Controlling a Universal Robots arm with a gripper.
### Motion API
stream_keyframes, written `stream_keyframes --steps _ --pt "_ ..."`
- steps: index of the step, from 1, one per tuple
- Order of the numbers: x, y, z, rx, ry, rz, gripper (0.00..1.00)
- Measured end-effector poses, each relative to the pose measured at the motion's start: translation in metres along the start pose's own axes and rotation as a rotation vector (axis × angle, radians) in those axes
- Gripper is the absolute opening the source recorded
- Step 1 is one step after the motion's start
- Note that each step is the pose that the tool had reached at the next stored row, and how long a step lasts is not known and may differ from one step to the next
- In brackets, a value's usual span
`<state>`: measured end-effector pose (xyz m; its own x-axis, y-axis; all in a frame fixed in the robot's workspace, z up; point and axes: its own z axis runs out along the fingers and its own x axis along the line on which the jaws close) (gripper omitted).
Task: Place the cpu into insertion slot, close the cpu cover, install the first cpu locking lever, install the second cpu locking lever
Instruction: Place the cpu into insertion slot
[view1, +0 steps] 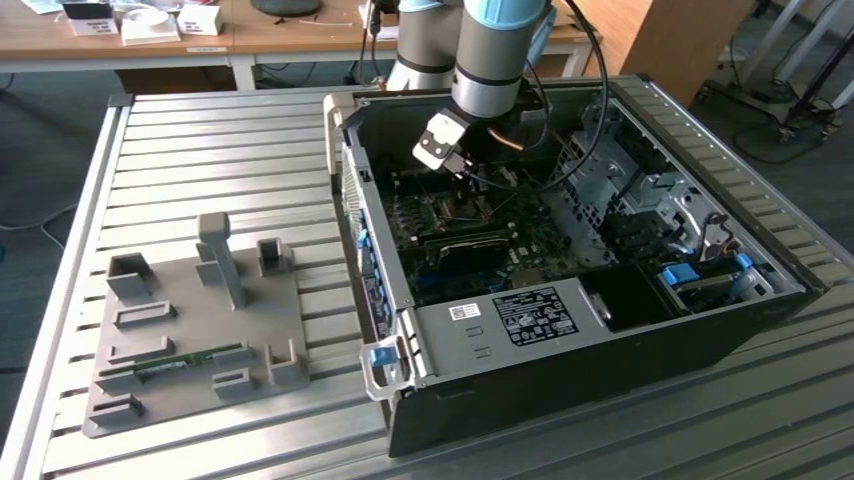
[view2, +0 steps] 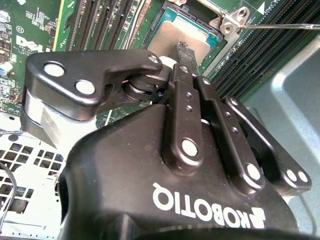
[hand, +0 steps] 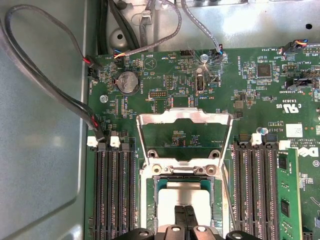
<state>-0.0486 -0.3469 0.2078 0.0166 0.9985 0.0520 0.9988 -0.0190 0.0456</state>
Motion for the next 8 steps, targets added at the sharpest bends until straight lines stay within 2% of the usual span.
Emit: stream_keyframes --steps 3,6,8 --pt "0.0 0.0 -0.0001 0.0 -0.0001 0.0 0.11" --pt "0.0 0.0 -0.0002 0.0 -0.0102 0.0 0.11" --pt "-0.0001 0.0 -0.0001 -0.0001 -0.0107 -0.001 0.11"
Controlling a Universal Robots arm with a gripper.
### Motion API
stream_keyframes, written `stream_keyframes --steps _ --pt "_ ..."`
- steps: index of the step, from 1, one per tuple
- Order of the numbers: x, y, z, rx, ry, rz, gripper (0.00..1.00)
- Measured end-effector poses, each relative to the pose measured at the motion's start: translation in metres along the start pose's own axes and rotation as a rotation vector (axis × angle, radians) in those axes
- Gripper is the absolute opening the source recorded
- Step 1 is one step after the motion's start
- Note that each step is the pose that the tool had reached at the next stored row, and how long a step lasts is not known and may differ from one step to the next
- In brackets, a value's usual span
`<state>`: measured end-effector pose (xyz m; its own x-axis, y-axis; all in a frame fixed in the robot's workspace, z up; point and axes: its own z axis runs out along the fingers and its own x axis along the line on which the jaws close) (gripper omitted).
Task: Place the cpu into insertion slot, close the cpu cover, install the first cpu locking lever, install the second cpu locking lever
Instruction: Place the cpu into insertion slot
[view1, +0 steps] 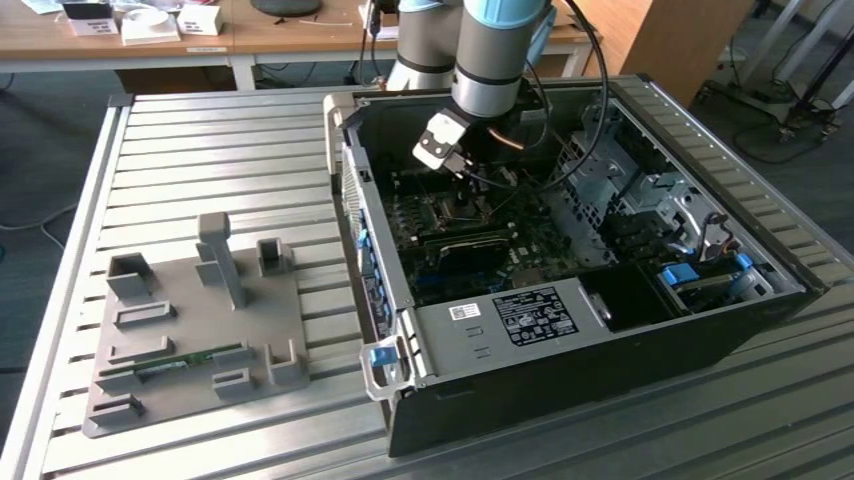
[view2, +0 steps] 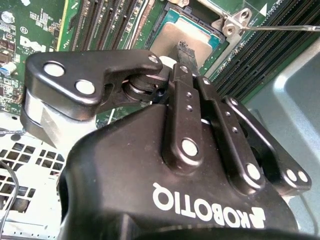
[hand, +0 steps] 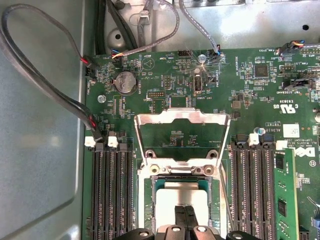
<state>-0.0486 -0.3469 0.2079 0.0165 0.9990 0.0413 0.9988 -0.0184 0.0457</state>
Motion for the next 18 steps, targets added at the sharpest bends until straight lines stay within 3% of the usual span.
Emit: stream_keyframes --steps 18 --pt "-0.0003 0.0003 0.0066 0.0001 0.0007 0.0 0.11"
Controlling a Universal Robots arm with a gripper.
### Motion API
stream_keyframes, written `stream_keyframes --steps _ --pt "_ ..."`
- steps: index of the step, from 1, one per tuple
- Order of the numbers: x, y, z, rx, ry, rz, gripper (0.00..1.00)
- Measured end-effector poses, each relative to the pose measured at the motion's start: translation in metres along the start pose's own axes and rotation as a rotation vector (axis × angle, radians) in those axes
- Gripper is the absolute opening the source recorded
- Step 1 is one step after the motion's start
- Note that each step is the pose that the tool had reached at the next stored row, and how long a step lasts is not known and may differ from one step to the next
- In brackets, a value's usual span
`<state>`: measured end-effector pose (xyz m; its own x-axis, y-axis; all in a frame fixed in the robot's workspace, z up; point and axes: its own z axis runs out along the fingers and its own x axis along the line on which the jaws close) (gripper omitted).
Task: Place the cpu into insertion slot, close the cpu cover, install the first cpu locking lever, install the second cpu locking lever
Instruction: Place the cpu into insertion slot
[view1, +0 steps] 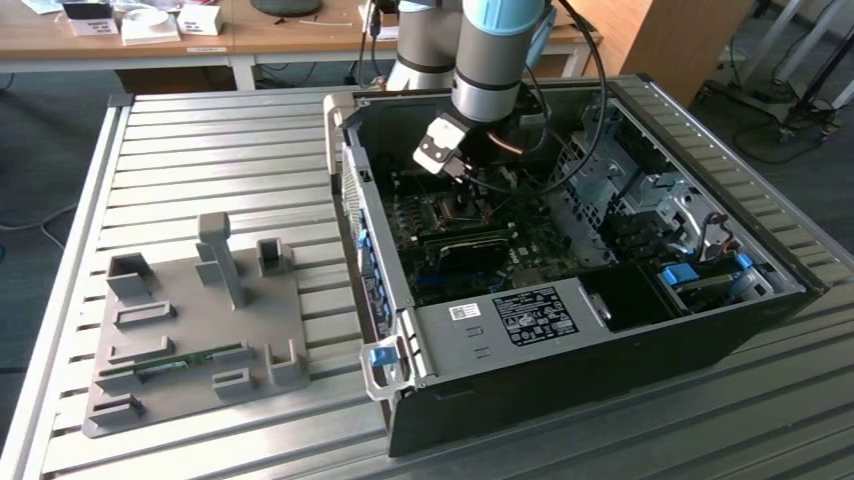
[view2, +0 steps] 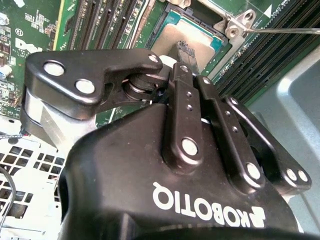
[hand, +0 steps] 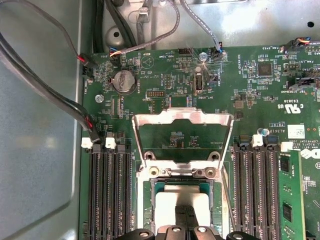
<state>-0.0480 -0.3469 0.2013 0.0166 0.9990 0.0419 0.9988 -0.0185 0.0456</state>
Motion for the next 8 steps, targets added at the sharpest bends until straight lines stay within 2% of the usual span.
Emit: stream_keyframes --steps 8 --pt "-0.0002 -0.0002 0.0023 0.0005 -0.0007 0.0 0.11"
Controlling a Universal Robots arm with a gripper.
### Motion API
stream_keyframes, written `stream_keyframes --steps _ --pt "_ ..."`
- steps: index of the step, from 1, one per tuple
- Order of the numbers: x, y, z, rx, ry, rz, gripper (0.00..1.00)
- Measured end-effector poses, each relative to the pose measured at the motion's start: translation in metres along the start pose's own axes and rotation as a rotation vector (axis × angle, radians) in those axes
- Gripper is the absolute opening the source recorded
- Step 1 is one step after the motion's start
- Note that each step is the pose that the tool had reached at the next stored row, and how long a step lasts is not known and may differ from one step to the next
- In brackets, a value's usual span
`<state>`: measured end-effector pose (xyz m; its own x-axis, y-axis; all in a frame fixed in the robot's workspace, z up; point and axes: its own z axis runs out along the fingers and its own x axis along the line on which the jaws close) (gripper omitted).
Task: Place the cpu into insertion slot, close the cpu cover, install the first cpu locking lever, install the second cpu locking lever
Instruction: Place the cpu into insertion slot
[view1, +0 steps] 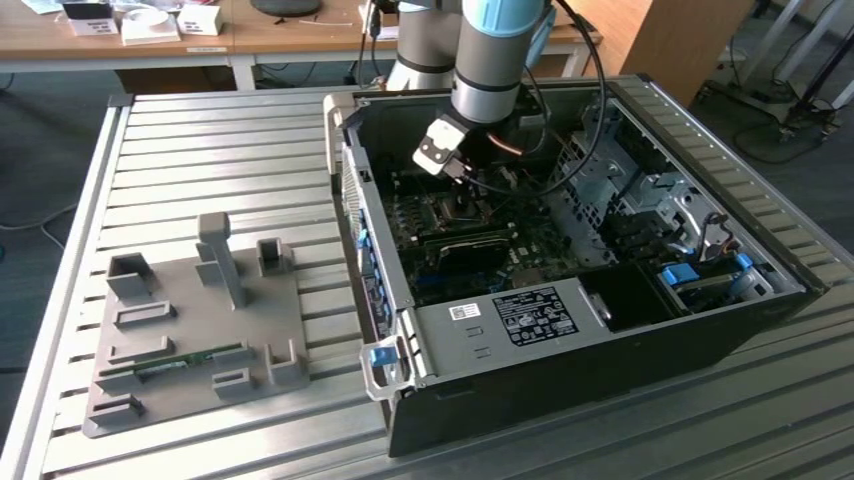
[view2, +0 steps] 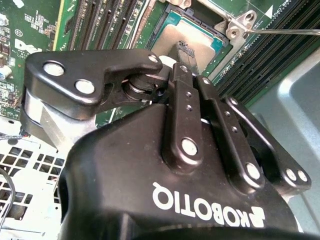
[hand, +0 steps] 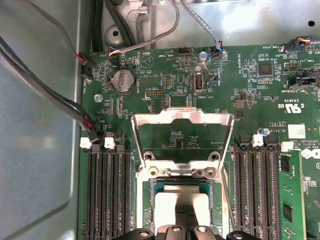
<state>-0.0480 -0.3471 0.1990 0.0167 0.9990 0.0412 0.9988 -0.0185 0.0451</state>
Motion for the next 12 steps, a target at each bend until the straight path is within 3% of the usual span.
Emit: stream_keyframes --steps 12 --pt "0.0003 0.0002 -0.0002 -0.0013 0.0018 0.0 0.11"
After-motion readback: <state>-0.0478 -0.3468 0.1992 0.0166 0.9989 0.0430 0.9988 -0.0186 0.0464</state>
